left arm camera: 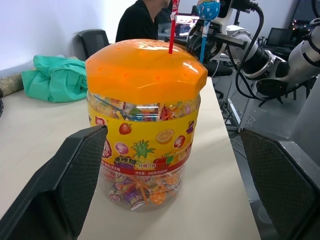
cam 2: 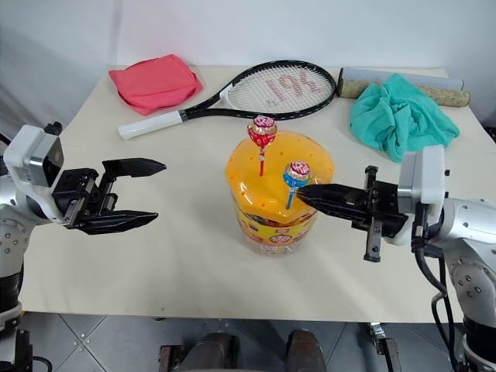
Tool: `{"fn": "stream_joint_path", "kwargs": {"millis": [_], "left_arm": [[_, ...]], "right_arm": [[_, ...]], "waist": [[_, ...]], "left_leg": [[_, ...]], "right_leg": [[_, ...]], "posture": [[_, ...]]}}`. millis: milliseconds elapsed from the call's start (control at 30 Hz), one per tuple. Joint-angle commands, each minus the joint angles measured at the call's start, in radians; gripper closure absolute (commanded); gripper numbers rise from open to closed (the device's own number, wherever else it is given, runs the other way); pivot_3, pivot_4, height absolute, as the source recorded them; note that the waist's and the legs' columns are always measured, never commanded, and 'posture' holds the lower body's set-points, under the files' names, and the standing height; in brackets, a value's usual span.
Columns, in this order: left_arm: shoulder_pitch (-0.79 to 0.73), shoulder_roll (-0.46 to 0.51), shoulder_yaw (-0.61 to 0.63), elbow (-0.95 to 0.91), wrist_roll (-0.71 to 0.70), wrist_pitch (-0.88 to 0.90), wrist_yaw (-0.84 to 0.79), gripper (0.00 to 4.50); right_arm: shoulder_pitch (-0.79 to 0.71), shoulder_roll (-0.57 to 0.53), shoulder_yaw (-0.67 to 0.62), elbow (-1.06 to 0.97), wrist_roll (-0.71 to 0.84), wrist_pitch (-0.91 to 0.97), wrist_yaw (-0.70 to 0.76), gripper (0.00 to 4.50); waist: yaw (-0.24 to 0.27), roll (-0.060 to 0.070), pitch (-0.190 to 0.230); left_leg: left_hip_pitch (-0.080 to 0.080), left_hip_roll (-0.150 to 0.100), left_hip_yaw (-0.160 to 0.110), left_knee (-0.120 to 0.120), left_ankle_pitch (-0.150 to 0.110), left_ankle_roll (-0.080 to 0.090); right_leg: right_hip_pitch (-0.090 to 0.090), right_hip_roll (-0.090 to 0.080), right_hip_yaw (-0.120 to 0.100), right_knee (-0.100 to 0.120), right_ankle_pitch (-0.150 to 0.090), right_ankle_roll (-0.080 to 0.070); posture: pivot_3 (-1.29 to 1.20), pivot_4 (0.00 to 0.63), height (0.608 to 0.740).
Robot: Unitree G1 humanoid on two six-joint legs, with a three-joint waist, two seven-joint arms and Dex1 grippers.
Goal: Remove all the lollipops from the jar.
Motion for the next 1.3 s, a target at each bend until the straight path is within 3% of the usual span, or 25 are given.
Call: {"fn": "stream_joint_path", "kwargs": {"millis": [33, 133, 267, 600, 700, 833, 967, 1100, 1167, 1267, 1300], "left_arm": [[-0.005, 0.001, 0.019, -0.024, -0.016, -0.003, 0.0, 0.0], [-0.004, 0.001, 0.02, -0.022, -0.015, -0.004, 0.0, 0.0], [-0.001, 0.003, 0.022, -0.02, -0.013, -0.005, -0.001, 0.0], [0.002, -0.001, 0.026, -0.023, -0.012, -0.009, 0.008, 0.0], [0.001, -0.002, 0.027, -0.027, -0.014, -0.008, 0.014, 0.0], [0.001, 0.001, 0.034, -0.027, -0.016, -0.006, 0.017, 0.0], [0.002, -0.002, 0.033, -0.034, -0.019, -0.006, 0.02, 0.0], [-0.014, -0.016, 0.021, -0.04, -0.027, -0.007, 0.021, 0.0], [-0.017, -0.024, 0.018, -0.049, -0.035, 0.0, 0.026, 0.0], [-0.01, -0.035, 0.011, -0.071, -0.036, 0.004, 0.031, 0.0], [-0.004, -0.036, 0.008, -0.08, -0.032, 0.003, 0.031, 0.0]], "right_arm": [[-0.007, -0.04, -0.016, -0.01, 0.076, 0.087, -0.046, 4.46], [-0.009, -0.056, -0.022, 0.018, 0.066, 0.086, -0.024, 3.95], [-0.027, -0.061, -0.034, 0.025, 0.109, 0.087, 0.001, 2.71], [-0.131, -0.042, 0.053, 0.016, 0.126, 0.105, 0.013, 2.71], [-0.132, -0.031, 0.058, 0.019, 0.126, 0.106, 0.008, 3.29], [-0.123, -0.032, 0.025, 0.043, 0.129, 0.106, 0.012, 4.47], [-0.161, -0.036, -0.029, 0.06, 0.242, 0.152, -0.04, 4.47], [-0.246, -0.054, -0.121, 0.138, 0.542, 0.255, -0.223, 4.47], [-0.304, -0.074, -0.161, 0.219, 0.596, 0.277, -0.292, 4.47], [-0.292, -0.179, -0.19, 0.406, 0.408, 0.271, -0.213, 4.47], [-0.25, -0.259, -0.136, 0.522, 0.243, 0.215, -0.16, 4.47]], "waist": [[0.0, 0.0, 0.0], [0.001, -0.001, 0.0], [0.001, -0.001, -0.001], [0.001, -0.002, 0.0], [0.002, -0.002, 0.0], [0.002, -0.002, 0.0], [0.002, -0.002, 0.0], [0.001, -0.003, 0.0], [0.0, -0.003, 0.0], [0.004, -0.004, 0.0], [0.007, -0.004, 0.001]], "left_leg": [[0.0, 0.0, 0.0, 0.0, 0.0, 0.0], [0.0, 0.0, -0.001, 0.0, 0.0, 0.0], [0.0, 0.0, -0.001, 0.001, 0.0, 0.0], [0.0, 0.0, -0.001, 0.0, 0.0, 0.0], [-0.001, 0.0, -0.002, 0.0, 0.0, 0.0], [-0.001, 0.0, -0.002, 0.0, 0.0, 0.0], [-0.001, 0.0, -0.002, 0.001, 0.0, 0.0], [-0.001, 0.001, -0.002, 0.001, 0.0, 0.0], [-0.001, 0.001, -0.002, 0.0, 0.0, 0.0], [-0.001, 0.0, -0.001, 0.0, 0.0, 0.0], [-0.001, 0.0, 0.0, 0.0, 0.0, 0.0]], "right_leg": [[0.0, 0.0, 0.0, 0.0, 0.0, 0.0], [0.0, 0.0, 0.0, 0.0, 0.0, 0.0], [0.001, 0.0, 0.0, 0.0, 0.0, 0.0], [0.0, 0.0, 0.0, 0.0, 0.0, 0.0], [0.0, 0.0, 0.0, 0.0, 0.0, 0.0], [0.0, 0.0, 0.0, 0.0, 0.0, 0.0], [0.0, 0.0, 0.0, 0.0, 0.0, 0.0], [0.0, -0.001, 0.0, -0.001, 0.0, 0.0], [0.0, -0.001, 0.0, -0.001, 0.0, 0.0], [0.0, -0.001, -0.001, -0.001, 0.0, 0.0], [0.001, -0.001, -0.002, -0.001, 0.0, 0.0]], "posture": [[0.0, 0.15, 0.74], [0.0, 0.15, 0.74], [0.0, 0.15, 0.74], [0.0, 0.15, 0.74], [0.0, 0.15, 0.74], [0.0, 0.15, 0.74], [0.0, 0.15, 0.74], [0.0, 0.15, 0.74], [0.0, 0.15, 0.74], [0.0, 0.15, 0.74], [0.0, 0.15, 0.74]]}}
